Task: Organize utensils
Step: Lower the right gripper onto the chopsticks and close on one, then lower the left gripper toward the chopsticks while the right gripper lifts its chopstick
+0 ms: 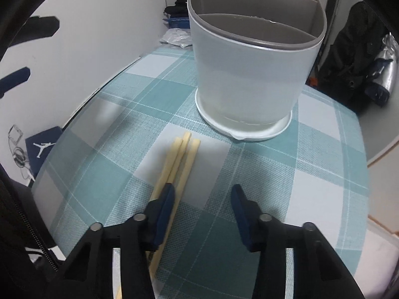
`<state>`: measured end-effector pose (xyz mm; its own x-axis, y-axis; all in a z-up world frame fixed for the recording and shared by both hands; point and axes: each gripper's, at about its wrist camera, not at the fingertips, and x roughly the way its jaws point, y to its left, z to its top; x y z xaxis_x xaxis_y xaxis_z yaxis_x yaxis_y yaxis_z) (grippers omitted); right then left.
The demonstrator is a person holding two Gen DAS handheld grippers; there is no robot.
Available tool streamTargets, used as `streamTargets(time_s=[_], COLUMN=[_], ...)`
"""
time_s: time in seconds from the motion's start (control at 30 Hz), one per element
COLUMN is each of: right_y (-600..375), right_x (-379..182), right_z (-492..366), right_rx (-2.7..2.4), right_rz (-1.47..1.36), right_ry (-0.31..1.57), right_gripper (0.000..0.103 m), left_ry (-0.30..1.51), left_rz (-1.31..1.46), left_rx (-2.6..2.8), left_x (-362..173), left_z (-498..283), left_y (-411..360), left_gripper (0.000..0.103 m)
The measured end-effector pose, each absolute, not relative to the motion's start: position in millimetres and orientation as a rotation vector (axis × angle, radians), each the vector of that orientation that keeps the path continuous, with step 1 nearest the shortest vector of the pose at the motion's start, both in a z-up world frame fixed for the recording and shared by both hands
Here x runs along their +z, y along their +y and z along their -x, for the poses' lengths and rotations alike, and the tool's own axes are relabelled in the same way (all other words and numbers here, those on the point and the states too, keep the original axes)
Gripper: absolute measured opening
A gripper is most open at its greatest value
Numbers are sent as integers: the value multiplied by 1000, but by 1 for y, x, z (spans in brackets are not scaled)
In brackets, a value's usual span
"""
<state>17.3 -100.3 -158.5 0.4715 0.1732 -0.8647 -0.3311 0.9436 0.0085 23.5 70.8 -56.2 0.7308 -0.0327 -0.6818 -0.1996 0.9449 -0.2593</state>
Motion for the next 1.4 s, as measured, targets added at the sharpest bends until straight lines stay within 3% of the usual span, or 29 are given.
streamTargets(time_s=[0.37, 0.47, 0.53, 0.6, 0.9, 1.23, 1.37, 1.4], right_y=[-87, -88, -89, -93, -118, -109, -104, -106], right_x=[-159, -158, -158, -158, -155, -153, -154, -155], right_z=[-14, -20, -23, -25, -13, -30, -43, -44], right_rx=[289, 293, 293, 311, 347, 358, 372, 377], right_rz=[226, 207, 196, 164, 120, 168, 171, 156], right_ry=[1041, 1052, 1060, 1078, 1172, 1145, 1122, 1121], right_gripper=[31, 21, 7, 5, 5, 13, 13, 9], left_ry=[749, 746, 746, 747, 756, 834, 908, 922], left_rz=[362, 358, 356, 360, 386, 352, 357, 345], left_rx=[106, 114, 116, 117, 104, 58, 10, 7], left_x=[-58, -58, -59, -59, -58, -70, -83, -86], left_z=[-21, -20, -19, -18, -18, -22, -27, -27], left_y=[82, 83, 83, 86, 88, 88, 87, 84], left_gripper=[92, 92, 92, 92, 92, 92, 92, 92])
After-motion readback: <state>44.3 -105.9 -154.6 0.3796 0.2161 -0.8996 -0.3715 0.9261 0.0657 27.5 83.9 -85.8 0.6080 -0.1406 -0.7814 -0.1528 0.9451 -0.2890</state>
